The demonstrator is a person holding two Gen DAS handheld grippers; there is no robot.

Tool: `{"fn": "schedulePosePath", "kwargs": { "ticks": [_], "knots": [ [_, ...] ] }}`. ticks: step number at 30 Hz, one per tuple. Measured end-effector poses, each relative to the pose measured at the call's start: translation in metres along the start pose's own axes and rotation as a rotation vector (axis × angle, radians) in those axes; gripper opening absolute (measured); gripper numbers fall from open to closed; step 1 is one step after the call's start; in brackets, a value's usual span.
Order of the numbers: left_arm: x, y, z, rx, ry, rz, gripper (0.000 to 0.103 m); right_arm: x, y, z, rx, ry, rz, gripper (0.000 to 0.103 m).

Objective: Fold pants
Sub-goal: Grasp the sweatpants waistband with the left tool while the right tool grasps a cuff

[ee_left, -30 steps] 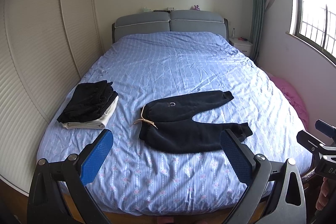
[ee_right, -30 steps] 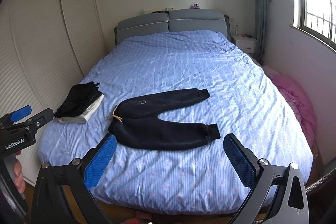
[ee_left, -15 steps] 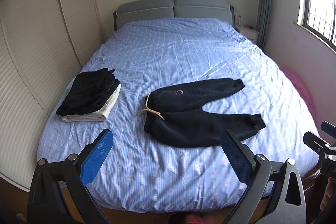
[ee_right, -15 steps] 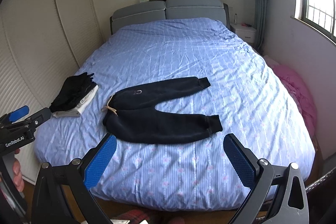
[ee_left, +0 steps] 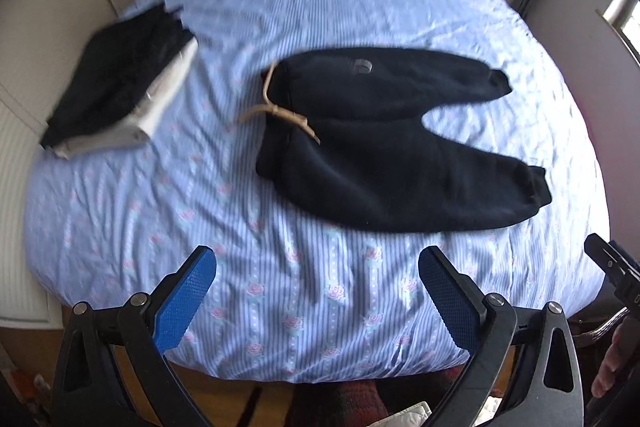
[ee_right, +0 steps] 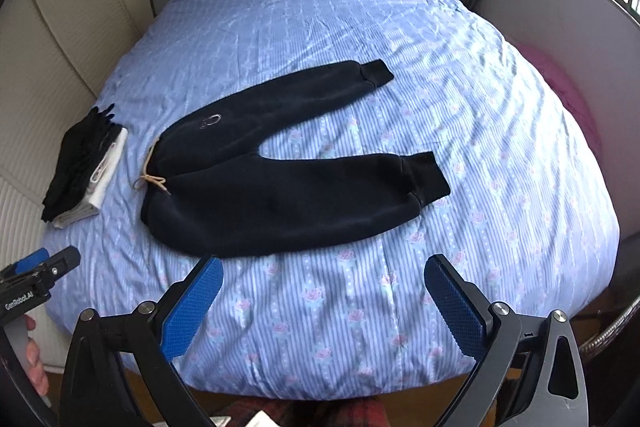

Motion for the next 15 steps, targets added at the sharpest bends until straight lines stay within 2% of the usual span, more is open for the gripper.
{"fn": "schedulePosePath", "kwargs": {
  "ticks": [2, 6, 8, 10, 13, 15],
  "knots": [
    [0.004, -0.002, 0.027, -0.003, -0.054, -0.023, 0.103, 0.0, 0.005, 0.023, -0.009, -0.046, 0.031, 0.102],
    [0.009, -0.002, 0.074, -0.013, -0.114, -0.088, 0.103, -0.001, 0.021, 0.069, 0.021, -0.143, 0.101, 0.099],
    [0.011, -0.004, 0.1, -0.024, -0.162, -0.157, 0.099, -0.002, 0.028, 0.097, 0.025, -0.205, 0.12, 0.094],
    [0.012, -0.007, 0.125, -0.067, -0.219, -0.244, 0.099, -0.002, 0.037, 0.12, 0.044, -0.26, 0.154, 0.091],
    [0.012, -0.012, 0.155, -0.1, -0.268, -0.351, 0.097, 0.0, 0.047, 0.153, 0.055, -0.314, 0.191, 0.09],
    [0.012, -0.013, 0.17, -0.1, -0.285, -0.388, 0.096, 0.002, 0.053, 0.173, 0.055, -0.352, 0.21, 0.088]
  ]
}}
Point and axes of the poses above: each gripper's, at about its wrist camera, not at the fingertips, and z roughly the way its jaws point, y to its right, x to its top, the point moved 3 cm from there along z, roughly the way its jaws point, and after that the axes turned 2 degrees about y, right-handed, at the moved point
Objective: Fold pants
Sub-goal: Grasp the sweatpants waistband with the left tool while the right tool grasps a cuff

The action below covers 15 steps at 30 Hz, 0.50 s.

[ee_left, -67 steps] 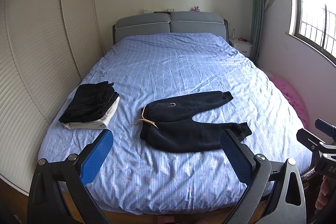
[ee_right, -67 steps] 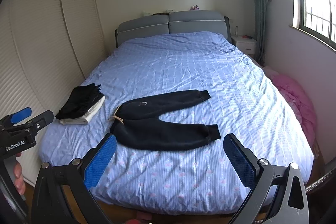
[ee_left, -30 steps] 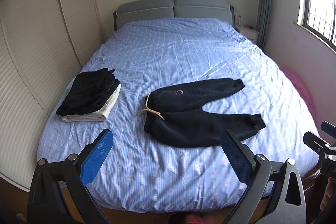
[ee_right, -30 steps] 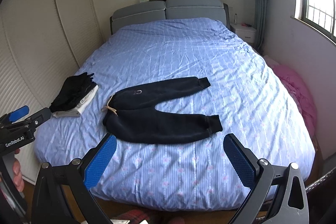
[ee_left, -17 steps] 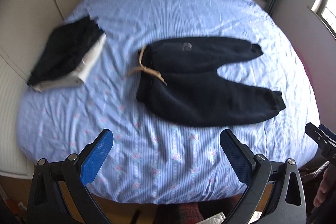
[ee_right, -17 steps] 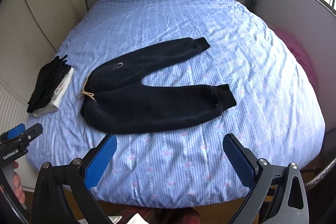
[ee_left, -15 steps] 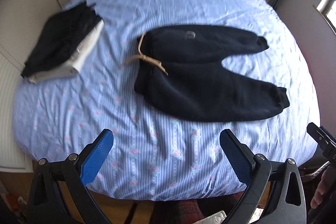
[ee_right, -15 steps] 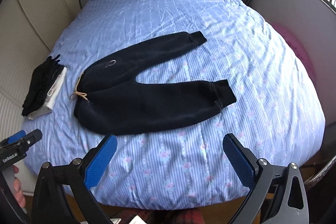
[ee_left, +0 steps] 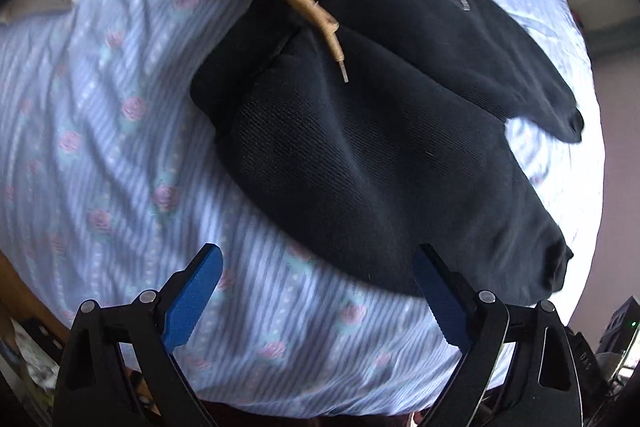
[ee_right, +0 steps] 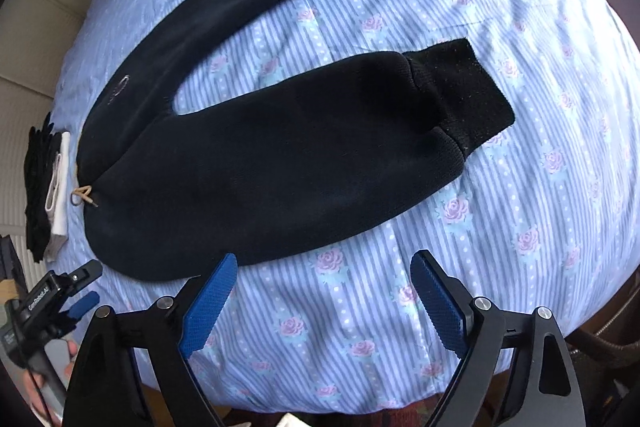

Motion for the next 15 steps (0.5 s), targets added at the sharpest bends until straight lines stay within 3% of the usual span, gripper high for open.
{"fn": "schedulePosePath", "kwargs": {
  "ticks": [3, 8, 9, 10, 11, 13, 15],
  "knots": [
    [0.005, 0.001, 0.02, -0.009, -0.031, -0.032, 0.095, 0.013, 0.006, 0.022, -0.01, -0.038, 0.021, 0.085],
    [0.006, 0.0, 0.045, -0.024, -0.097, -0.107, 0.085, 0.024, 0.015, 0.052, -0.029, -0.095, 0.038, 0.082],
    [0.006, 0.001, 0.045, -0.032, -0.097, -0.127, 0.081, 0.024, 0.018, 0.059, -0.038, -0.111, 0.041, 0.075],
    [0.007, 0.003, 0.044, -0.041, -0.099, -0.137, 0.071, 0.024, 0.02, 0.065, -0.045, -0.13, 0.044, 0.068],
    [0.006, 0.006, 0.041, -0.056, -0.099, -0.133, 0.055, 0.024, 0.022, 0.067, -0.037, -0.137, 0.05, 0.066],
    [0.009, 0.014, 0.032, -0.08, -0.093, -0.117, 0.033, 0.025, 0.021, 0.066, -0.022, -0.133, 0.045, 0.046],
    [0.011, 0.019, 0.019, -0.084, -0.077, -0.1, 0.026, 0.029, 0.02, 0.058, -0.01, -0.126, 0.025, 0.025]
  ]
}}
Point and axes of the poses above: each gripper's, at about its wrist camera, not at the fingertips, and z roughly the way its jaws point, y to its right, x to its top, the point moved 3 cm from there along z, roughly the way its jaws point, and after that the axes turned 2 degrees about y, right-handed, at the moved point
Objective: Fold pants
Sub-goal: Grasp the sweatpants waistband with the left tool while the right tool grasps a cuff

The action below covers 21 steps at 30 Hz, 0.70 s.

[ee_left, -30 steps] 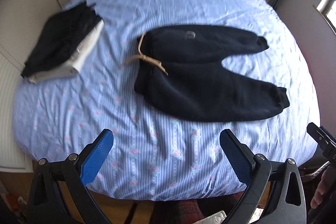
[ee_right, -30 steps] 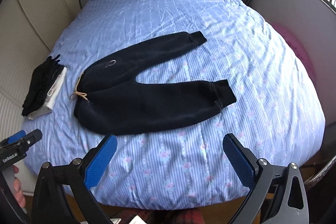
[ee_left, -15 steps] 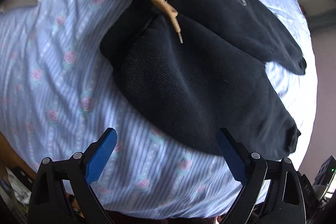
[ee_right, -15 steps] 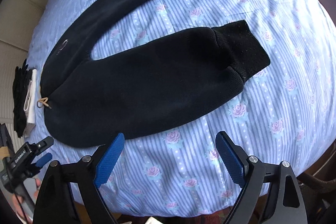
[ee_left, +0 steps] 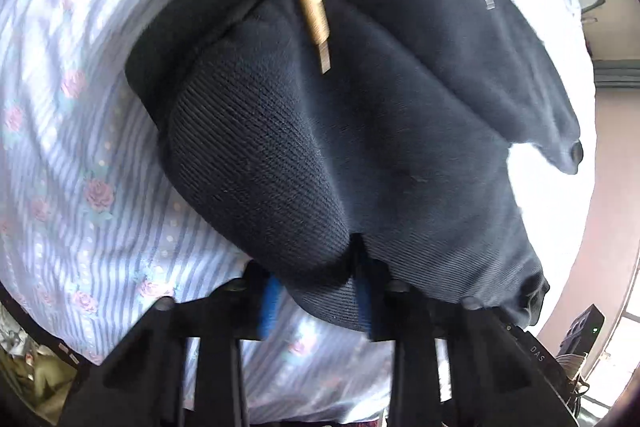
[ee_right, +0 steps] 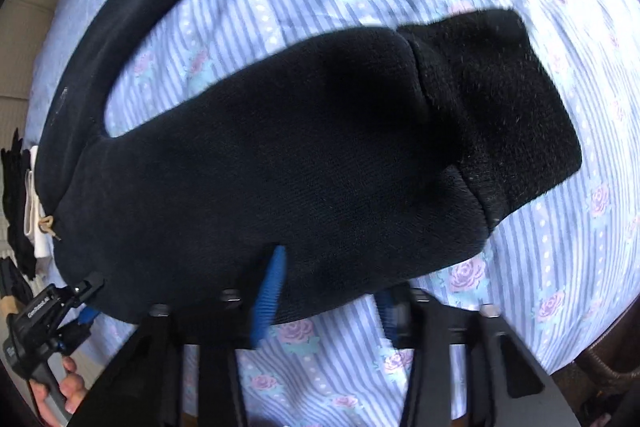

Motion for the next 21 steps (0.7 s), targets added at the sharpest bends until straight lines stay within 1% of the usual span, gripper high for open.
{"fn": "schedulePosePath", "kwargs": {
  "ticks": [1, 3, 7, 9, 11, 13, 15, 17, 19, 21],
  "knots": [
    [0.0, 0.003, -0.009, 0.003, 0.013, 0.019, 0.025, 0.001, -0.001, -0.007, 0.0, 0.01, -0.012, 0.02],
    [-0.003, 0.012, -0.028, 0.008, 0.05, 0.071, 0.023, 0.001, -0.006, -0.028, 0.041, 0.036, -0.025, 0.017],
    [-0.009, 0.028, -0.086, -0.011, 0.154, 0.161, 0.022, -0.001, -0.02, -0.084, 0.134, 0.1, -0.052, 0.015],
    [0.0, 0.038, -0.112, -0.04, 0.199, 0.184, 0.022, 0.004, -0.028, -0.114, 0.18, 0.149, -0.066, 0.015],
    [0.012, 0.05, -0.131, -0.048, 0.242, 0.202, 0.022, 0.014, -0.037, -0.142, 0.221, 0.202, -0.057, 0.015],
    [0.026, 0.062, -0.144, -0.069, 0.267, 0.192, 0.021, 0.031, -0.05, -0.162, 0.262, 0.252, -0.046, 0.014],
    [0.042, 0.069, -0.149, -0.078, 0.272, 0.169, 0.021, 0.055, -0.06, -0.174, 0.272, 0.296, -0.037, 0.014],
    [0.071, 0.083, -0.15, -0.071, 0.275, 0.163, 0.021, 0.082, -0.071, -0.175, 0.273, 0.326, -0.018, 0.014],
    [0.105, 0.086, -0.137, -0.052, 0.274, 0.169, 0.021, 0.112, -0.082, -0.178, 0.278, 0.344, 0.002, 0.014],
    [0.127, 0.086, -0.118, -0.028, 0.249, 0.153, 0.021, 0.141, -0.095, -0.17, 0.275, 0.345, 0.014, 0.014]
  ]
}}
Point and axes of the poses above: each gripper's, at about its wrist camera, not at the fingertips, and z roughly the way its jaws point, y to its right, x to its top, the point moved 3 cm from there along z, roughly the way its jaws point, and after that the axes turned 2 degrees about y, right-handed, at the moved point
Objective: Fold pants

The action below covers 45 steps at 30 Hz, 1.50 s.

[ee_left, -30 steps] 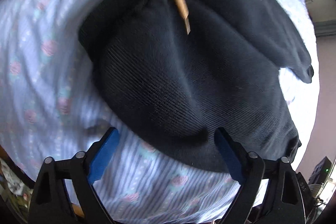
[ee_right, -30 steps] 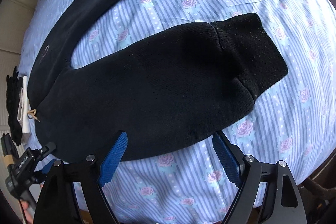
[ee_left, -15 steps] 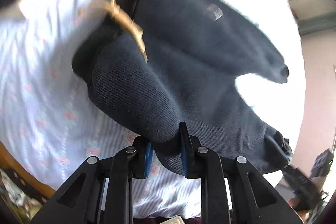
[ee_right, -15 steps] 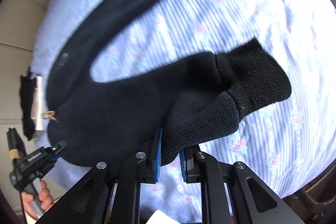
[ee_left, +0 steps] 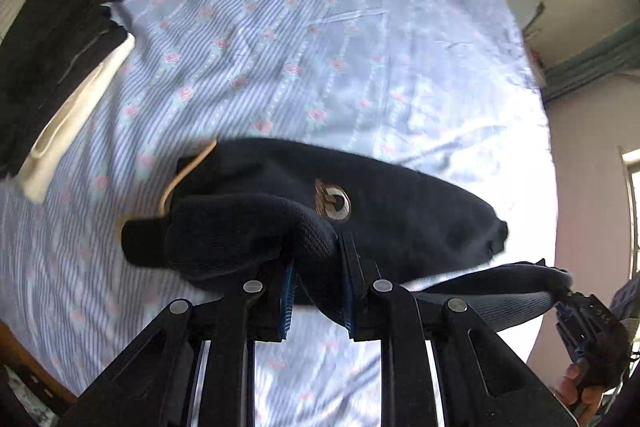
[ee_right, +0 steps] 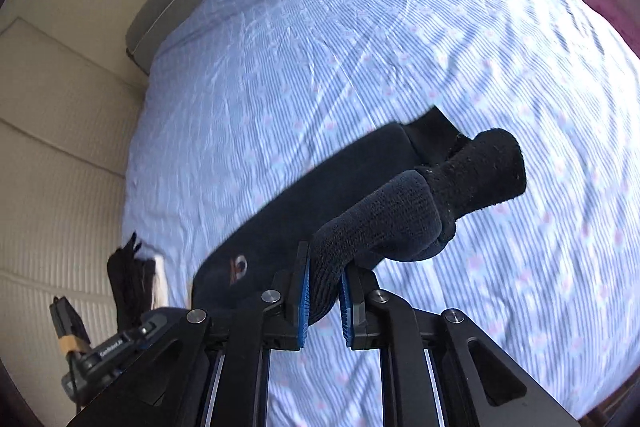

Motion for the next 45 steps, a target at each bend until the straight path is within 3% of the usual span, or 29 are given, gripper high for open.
{"fn": "schedulePosePath", "kwargs": {
  "ticks": [5, 12, 13, 15, 16, 17, 19, 23, 26, 30, 35, 39, 41, 43, 45],
  "knots": [
    [0.038, -0.003, 0.054, 0.074, -0.104, -0.056, 0.021, 0.038, -0.001, 0.069, -0.061, -0.055, 0.045, 0.013],
    [0.066, -0.006, 0.091, 0.103, -0.203, -0.079, 0.029, 0.053, 0.009, 0.124, -0.135, -0.095, 0.075, 0.013],
    [0.071, -0.005, 0.092, 0.101, -0.218, -0.075, 0.033, 0.055, 0.01, 0.129, -0.145, -0.1, 0.071, 0.013],
    [0.082, -0.003, 0.088, 0.09, -0.214, -0.068, 0.051, 0.06, 0.011, 0.133, -0.171, -0.091, 0.06, 0.015],
    [0.088, 0.002, 0.079, 0.087, -0.189, -0.056, 0.07, 0.062, 0.01, 0.134, -0.176, -0.085, 0.052, 0.02],
    [0.094, 0.006, 0.071, 0.097, -0.164, -0.042, 0.081, 0.064, 0.007, 0.133, -0.185, -0.081, 0.039, 0.024],
    [0.105, 0.019, 0.05, 0.097, -0.107, 0.025, 0.082, 0.069, 0.003, 0.129, -0.199, -0.064, 0.013, 0.037],
    [0.099, 0.05, 0.025, 0.079, -0.053, 0.271, 0.085, 0.072, -0.004, 0.093, -0.229, 0.039, -0.086, 0.049],
    [0.074, 0.061, 0.024, 0.174, -0.002, 0.481, 0.085, 0.066, 0.012, 0.065, -0.273, 0.102, -0.131, 0.052],
    [0.025, 0.053, 0.049, 0.28, -0.024, 0.628, 0.085, 0.05, 0.047, 0.072, -0.277, 0.005, -0.13, 0.054],
    [-0.01, 0.021, 0.069, 0.339, -0.076, 0.595, 0.084, 0.039, 0.062, 0.099, -0.235, -0.059, -0.128, 0.054],
    [-0.016, -0.005, 0.071, 0.37, -0.068, 0.461, 0.084, 0.041, 0.06, 0.136, -0.232, -0.097, -0.111, 0.054],
    [-0.013, -0.014, 0.073, 0.385, -0.073, 0.415, 0.084, 0.041, 0.062, 0.158, -0.285, -0.151, -0.111, 0.053],
    [-0.012, -0.022, 0.077, 0.413, -0.066, 0.382, 0.084, 0.038, 0.055, 0.164, -0.307, -0.162, -0.139, 0.03],
    [-0.007, -0.028, 0.079, 0.409, -0.054, 0.36, 0.085, 0.037, 0.044, 0.153, -0.327, -0.138, -0.179, 0.018]
  ]
}}
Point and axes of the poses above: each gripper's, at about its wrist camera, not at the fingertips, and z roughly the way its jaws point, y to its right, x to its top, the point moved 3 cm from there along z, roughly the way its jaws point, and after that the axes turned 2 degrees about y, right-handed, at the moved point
